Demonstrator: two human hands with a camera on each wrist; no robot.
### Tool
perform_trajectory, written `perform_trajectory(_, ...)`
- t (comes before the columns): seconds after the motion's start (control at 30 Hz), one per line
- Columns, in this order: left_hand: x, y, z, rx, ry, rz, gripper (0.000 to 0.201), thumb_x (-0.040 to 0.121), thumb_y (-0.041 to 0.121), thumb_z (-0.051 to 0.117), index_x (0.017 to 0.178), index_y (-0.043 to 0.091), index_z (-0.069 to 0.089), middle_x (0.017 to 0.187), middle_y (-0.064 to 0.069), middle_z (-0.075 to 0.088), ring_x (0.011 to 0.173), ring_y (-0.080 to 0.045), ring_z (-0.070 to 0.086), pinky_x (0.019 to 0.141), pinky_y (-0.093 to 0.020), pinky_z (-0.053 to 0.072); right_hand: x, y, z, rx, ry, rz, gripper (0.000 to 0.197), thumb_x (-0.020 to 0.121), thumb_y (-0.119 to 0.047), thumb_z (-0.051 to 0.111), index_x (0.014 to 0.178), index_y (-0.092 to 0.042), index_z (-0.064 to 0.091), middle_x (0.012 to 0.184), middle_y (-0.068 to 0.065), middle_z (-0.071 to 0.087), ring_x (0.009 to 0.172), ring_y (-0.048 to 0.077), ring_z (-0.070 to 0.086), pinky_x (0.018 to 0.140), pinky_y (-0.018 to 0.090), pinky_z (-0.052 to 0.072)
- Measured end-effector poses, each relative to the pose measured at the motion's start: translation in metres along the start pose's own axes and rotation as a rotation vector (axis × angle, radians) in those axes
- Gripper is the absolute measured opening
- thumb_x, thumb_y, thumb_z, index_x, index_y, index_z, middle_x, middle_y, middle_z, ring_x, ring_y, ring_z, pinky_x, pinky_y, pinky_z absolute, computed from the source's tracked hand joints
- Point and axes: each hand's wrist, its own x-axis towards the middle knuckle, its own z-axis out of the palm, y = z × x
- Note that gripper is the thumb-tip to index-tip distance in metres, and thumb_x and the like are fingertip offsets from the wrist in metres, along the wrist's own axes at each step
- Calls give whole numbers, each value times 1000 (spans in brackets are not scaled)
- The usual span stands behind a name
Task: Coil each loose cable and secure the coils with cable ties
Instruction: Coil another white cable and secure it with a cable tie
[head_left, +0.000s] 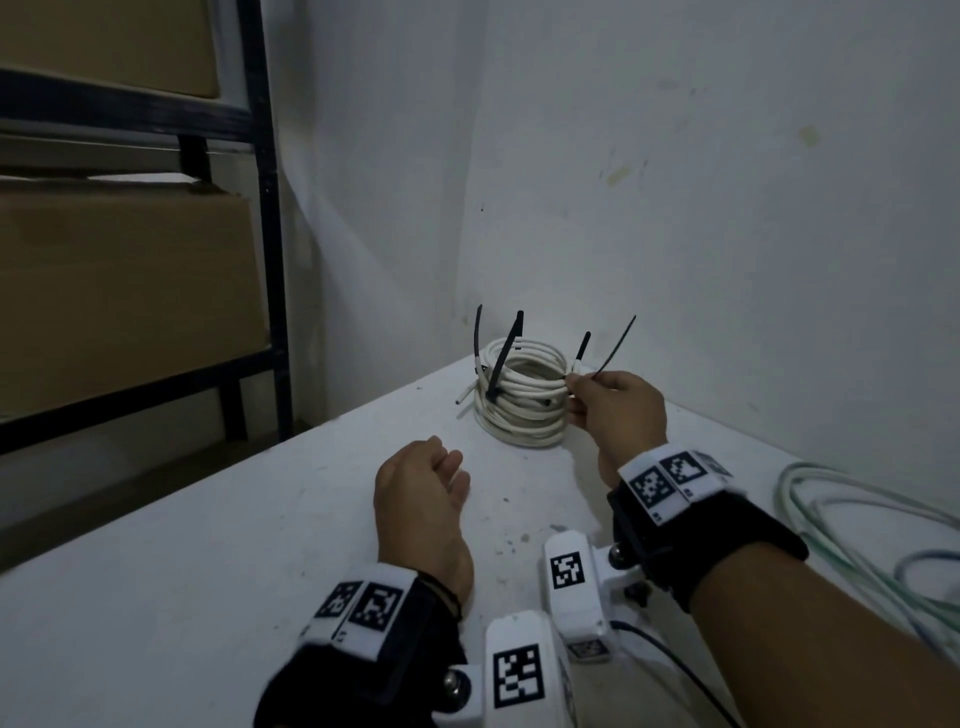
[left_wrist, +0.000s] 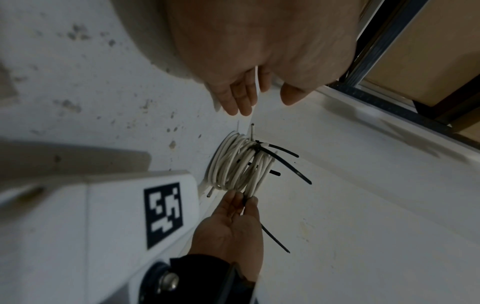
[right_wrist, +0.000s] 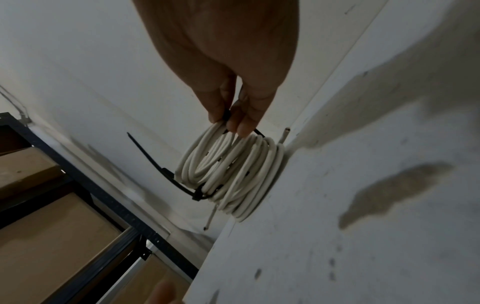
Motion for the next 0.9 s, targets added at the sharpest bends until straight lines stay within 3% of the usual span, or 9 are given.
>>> perform_trajectory(0.23,0,-1,0,2,3,1,9,95,10,49,93,10,58,99,-9,61,98,-20,60,91,-34,49,-7,0,6,-3,14,-32,15,77,-16,73,66,-11,65,63,8,68,72,30,69,79,50,55)
perform_trajectory(0.53,2,-3,0,11,0,14,11,95,10,48,90,10,58,95,-7,60,93,-18,59,87,-33,49,5,12,2,-146,-13,-23,29,68,-26,76,47,-17,59,62,11,67,75,38,67,78,55,54)
perform_trajectory(0.7,2,-2,0,14,0,17,11,95,10,48,91,11,58,95,-7,60,93,-18,59,87,-34,48,2,6,-4,-216,-104,-38,28,66,-37,75,69,-12,64,74,10,70,77,33,68,79,53,54)
perform_trajectory(0.8,2,-2,0,19,1,20,11,95,11,48,90,10,57,94,-7,59,92,-18,59,86,-34,48,-6,-2,-12,-229,-152,-1,32,75,-29,78,94,-8,62,76,9,66,71,27,65,79,46,57)
perform_trajectory(0.9,1,-1,1,39,4,17,13,96,11,47,87,10,57,90,-7,58,87,-17,58,88,-34,48,-17,-11,-31,-311,-233,49,45,80,-21,74,117,-4,54,80,8,61,76,25,62,78,39,53)
